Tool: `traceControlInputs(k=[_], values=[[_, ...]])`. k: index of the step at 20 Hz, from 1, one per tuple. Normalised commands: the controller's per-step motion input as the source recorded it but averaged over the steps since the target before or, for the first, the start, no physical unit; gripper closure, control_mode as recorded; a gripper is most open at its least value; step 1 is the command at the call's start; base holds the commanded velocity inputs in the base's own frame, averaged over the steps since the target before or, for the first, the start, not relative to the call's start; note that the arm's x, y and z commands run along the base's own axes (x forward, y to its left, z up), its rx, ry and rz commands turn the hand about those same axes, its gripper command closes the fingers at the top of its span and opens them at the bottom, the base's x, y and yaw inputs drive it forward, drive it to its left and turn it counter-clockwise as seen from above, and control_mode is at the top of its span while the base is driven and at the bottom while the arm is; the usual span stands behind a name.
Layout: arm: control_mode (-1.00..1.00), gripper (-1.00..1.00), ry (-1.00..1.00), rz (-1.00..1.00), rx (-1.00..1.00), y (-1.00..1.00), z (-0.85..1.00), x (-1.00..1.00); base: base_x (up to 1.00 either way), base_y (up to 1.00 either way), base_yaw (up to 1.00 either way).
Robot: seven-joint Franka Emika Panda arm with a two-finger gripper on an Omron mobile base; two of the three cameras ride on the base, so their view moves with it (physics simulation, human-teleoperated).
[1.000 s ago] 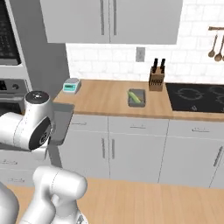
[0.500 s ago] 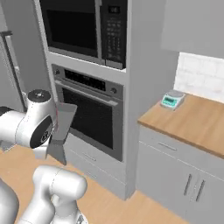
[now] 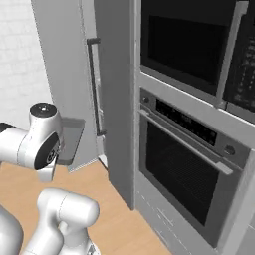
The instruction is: Take the meat container that has the steak and place it on the second highest rack of the freezer. Then take the vegetable container that has the sweet potato and corn and place it on the highest rack of the freezer.
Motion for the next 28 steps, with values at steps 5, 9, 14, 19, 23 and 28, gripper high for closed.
traceControlInputs(k=[5,9,14,19,23,28], values=[[1.0,1.0,0.0,0.0,0.0,0.0,0.0,0.0,1.0,0.84,0.29],[1.0,1.0,0.0,0.0,0.0,0.0,0.0,0.0,1.0,0.39,-0.19],[1.0,1.0,0.0,0.0,0.0,0.0,0.0,0.0,0.64,0.29,-0.45],[1.0,1.0,0.0,0.0,0.0,0.0,0.0,0.0,0.09,0.91,-0.38],[1.0,1.0,0.0,0.0,0.0,0.0,0.0,0.0,0.13,0.76,-0.45],[1.0,1.0,0.0,0.0,0.0,0.0,0.0,0.0,0.54,0.59,-0.55]])
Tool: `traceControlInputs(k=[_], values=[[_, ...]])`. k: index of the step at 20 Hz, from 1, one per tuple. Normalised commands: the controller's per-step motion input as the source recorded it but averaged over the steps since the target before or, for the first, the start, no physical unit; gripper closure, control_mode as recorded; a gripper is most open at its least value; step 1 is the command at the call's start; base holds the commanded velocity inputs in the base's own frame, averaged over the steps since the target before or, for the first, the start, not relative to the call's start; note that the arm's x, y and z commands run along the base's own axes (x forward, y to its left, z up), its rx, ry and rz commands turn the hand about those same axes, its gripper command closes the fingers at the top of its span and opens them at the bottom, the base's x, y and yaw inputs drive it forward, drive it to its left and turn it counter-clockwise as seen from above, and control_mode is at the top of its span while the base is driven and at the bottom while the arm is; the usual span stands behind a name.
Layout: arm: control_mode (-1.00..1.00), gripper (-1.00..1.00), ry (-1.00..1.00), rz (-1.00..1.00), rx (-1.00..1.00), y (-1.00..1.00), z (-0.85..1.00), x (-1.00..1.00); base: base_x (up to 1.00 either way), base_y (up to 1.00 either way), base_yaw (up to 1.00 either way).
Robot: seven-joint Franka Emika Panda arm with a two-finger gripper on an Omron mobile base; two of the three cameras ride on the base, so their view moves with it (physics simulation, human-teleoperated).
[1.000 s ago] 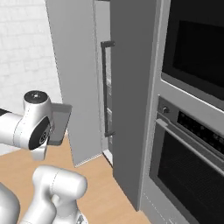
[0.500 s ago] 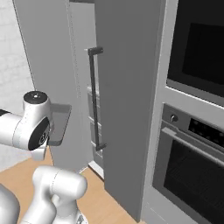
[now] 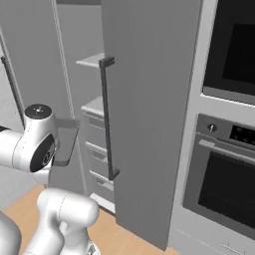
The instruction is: Take the meat container that has the steak and place it on the second highest rack of the freezer. Then take the vegetable container that has the sweet potato and corn and place it on the highest rack of the freezer.
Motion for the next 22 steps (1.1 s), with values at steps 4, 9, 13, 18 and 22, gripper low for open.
traceControlInputs(k=[4,9,13,18,22], values=[[1.0,1.0,0.0,0.0,0.0,0.0,0.0,0.0,0.35,0.44,-0.5],[1.0,1.0,0.0,0.0,0.0,0.0,0.0,0.0,0.39,0.6,-0.39],[1.0,1.0,0.0,0.0,0.0,0.0,0.0,0.0,0.47,0.44,-0.34],[1.0,1.0,0.0,0.0,0.0,0.0,0.0,0.0,0.14,0.16,-0.11],[1.0,1.0,0.0,0.0,0.0,0.0,0.0,0.0,0.23,0.35,0.04]])
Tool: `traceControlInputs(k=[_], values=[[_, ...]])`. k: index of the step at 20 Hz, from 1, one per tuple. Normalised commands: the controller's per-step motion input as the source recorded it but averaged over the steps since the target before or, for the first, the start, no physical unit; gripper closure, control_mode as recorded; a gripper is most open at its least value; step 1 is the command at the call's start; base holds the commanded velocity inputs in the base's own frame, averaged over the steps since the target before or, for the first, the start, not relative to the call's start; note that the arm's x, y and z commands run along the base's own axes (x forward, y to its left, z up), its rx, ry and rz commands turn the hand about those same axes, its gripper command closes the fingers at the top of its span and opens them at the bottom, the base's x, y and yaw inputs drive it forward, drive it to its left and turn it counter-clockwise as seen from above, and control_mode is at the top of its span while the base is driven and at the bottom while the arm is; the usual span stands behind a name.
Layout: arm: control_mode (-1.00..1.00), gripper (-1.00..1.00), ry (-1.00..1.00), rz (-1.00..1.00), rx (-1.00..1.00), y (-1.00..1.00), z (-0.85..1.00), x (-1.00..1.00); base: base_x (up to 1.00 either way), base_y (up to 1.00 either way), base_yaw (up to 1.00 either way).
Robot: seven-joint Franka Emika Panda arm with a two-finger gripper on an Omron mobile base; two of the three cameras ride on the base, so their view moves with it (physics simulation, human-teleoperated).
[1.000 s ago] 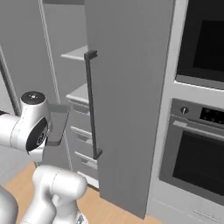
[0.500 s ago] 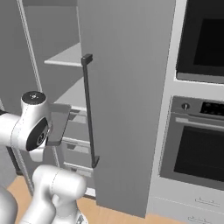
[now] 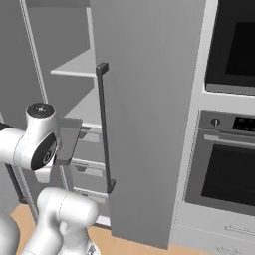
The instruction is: Take the meat container that has the steak and place it on the second highest rack of the freezer. Then take the vegetable container that has the sweet potato and corn and place it on the highest rack of the freezer.
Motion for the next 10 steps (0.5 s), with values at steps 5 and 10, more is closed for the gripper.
traceControlInputs(k=[5,10], values=[[1.0,1.0,0.0,0.0,0.0,0.0,0.0,0.0,0.58,0.27,0.08],[1.0,1.0,0.0,0.0,0.0,0.0,0.0,0.0,0.53,0.36,0.03]])
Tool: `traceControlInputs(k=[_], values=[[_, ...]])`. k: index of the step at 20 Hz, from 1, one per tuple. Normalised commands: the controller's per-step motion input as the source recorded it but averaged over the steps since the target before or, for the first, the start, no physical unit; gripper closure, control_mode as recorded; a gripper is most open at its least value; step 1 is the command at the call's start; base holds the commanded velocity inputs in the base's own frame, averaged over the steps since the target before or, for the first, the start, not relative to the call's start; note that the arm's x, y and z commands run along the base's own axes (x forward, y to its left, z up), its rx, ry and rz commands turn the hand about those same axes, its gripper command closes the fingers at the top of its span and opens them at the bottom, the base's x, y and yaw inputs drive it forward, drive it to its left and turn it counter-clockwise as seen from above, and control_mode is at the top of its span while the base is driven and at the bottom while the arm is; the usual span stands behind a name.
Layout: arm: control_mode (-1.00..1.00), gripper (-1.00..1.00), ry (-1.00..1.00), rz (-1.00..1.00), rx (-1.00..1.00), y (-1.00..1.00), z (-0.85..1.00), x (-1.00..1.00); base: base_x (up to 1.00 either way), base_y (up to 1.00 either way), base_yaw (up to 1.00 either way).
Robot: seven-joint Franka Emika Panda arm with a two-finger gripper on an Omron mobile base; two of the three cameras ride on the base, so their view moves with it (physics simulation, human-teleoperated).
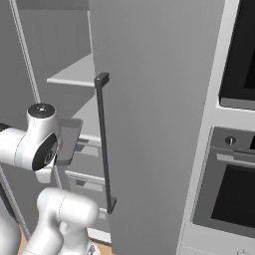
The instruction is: Take the meat container that has the steak and place it on the second highest rack of the freezer. Then take the vegetable container that has the sweet potato and corn and place it on the highest rack of the freezer.
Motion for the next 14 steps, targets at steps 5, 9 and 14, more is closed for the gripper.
traceControlInputs(k=[5,9,14], values=[[1.0,1.0,0.0,0.0,0.0,0.0,0.0,0.0,0.4,0.4,0.0],[1.0,1.0,0.0,0.0,0.0,0.0,0.0,0.0,0.28,0.23,-0.02],[1.0,1.0,0.0,0.0,0.0,0.0,0.0,0.0,0.01,0.0,-0.03]])
